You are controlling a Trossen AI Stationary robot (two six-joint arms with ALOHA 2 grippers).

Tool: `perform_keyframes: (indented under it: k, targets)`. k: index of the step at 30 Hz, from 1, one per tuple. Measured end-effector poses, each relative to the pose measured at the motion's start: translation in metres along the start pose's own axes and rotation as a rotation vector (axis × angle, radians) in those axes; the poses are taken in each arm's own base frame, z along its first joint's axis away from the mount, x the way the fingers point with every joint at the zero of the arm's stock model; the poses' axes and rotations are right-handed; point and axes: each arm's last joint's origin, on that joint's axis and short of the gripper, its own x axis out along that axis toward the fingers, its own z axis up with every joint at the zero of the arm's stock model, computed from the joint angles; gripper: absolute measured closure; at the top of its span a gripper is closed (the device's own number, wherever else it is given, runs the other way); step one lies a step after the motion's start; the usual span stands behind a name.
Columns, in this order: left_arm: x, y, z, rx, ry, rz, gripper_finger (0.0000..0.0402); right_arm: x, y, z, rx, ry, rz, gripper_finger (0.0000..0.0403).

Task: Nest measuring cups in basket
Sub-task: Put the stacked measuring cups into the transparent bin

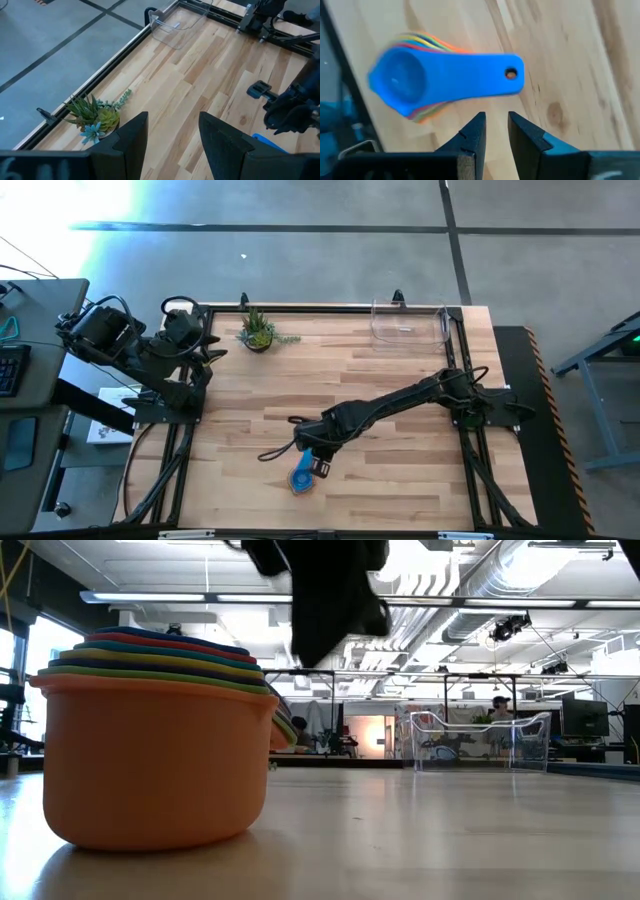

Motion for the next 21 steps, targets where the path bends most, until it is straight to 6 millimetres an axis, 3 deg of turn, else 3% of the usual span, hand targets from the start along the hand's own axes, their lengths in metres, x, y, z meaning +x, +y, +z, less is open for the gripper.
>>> perform_keyframes:
  k: [10,21]
  targets:
    - [0.000,0.000,0.000,-0.028,0.005,-0.005,0.0234,-0.060,0.028,0.024,-0.053,-0.195,0.121,0.0330]
    - [0.000,-0.001,-0.001,-0.115,0.030,-0.028,0.0234,-0.089,0.070,0.042,-0.194,-0.538,0.403,0.0330]
